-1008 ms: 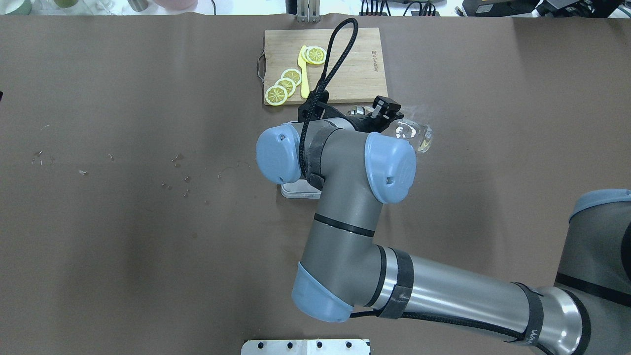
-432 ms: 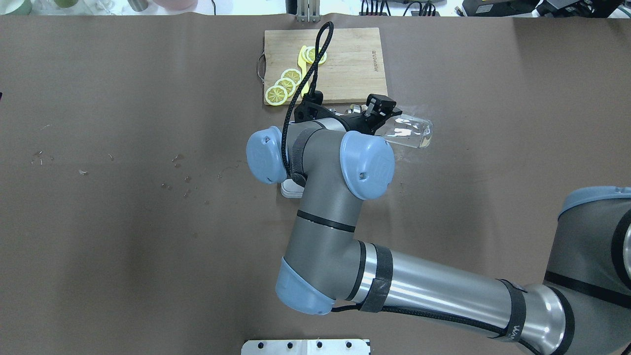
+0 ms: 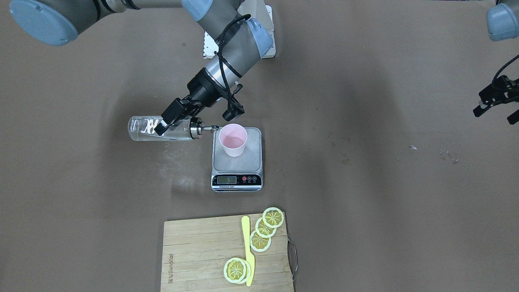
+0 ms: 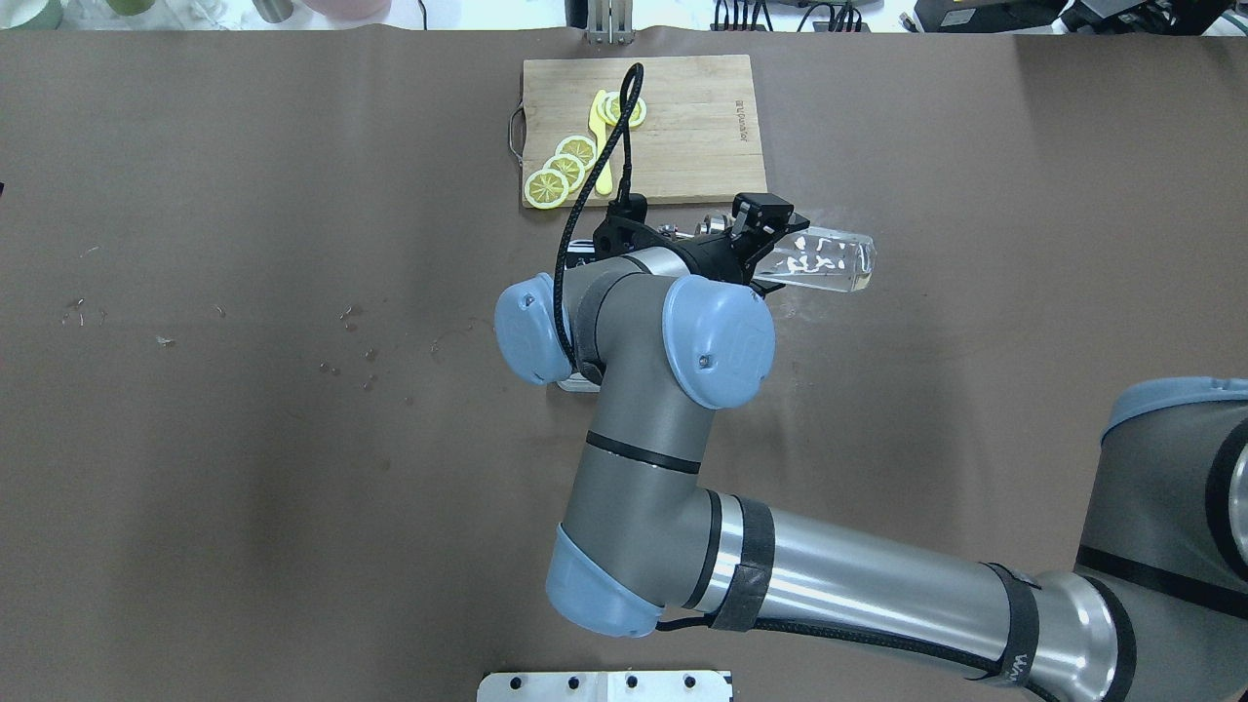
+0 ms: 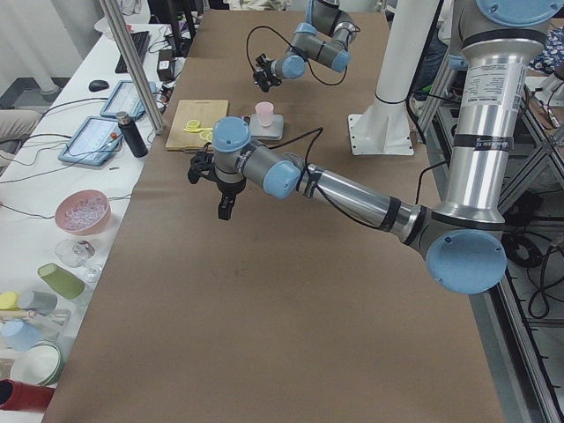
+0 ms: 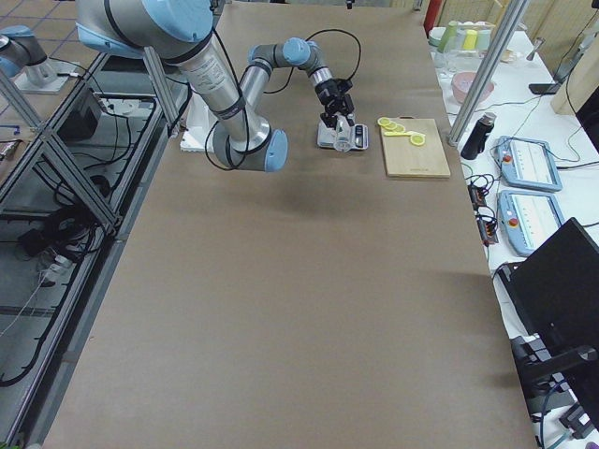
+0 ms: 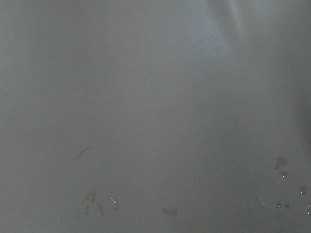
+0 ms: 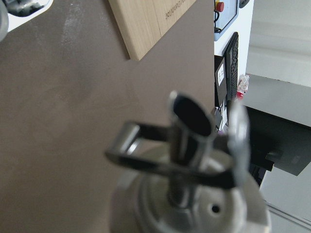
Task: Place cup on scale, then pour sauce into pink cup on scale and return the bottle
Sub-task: 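Tilt the bottle spout down into the pink cup with the right gripper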
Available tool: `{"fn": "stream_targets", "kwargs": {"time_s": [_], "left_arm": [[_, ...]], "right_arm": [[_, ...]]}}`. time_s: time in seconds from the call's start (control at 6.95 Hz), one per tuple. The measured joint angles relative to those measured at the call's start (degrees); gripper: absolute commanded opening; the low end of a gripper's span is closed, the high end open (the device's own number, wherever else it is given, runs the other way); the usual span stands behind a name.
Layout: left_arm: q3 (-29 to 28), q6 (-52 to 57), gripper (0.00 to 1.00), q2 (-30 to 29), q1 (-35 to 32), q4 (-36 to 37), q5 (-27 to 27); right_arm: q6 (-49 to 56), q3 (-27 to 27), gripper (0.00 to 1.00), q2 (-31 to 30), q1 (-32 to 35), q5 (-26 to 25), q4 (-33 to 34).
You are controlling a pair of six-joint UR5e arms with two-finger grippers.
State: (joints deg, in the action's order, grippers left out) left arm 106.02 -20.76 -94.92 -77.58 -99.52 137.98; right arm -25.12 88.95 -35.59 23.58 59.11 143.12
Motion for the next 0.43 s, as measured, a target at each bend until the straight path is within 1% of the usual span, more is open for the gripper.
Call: {"fn": "stream_targets", "kwargs": {"time_s": [0.43], "left_arm": [[-0.08, -0.07, 0.97, 0.00, -0.03, 0.03, 0.08]], "right_arm": [[-2.48, -1.40, 0.00, -0.11, -2.22, -1.41, 1.80]]}}
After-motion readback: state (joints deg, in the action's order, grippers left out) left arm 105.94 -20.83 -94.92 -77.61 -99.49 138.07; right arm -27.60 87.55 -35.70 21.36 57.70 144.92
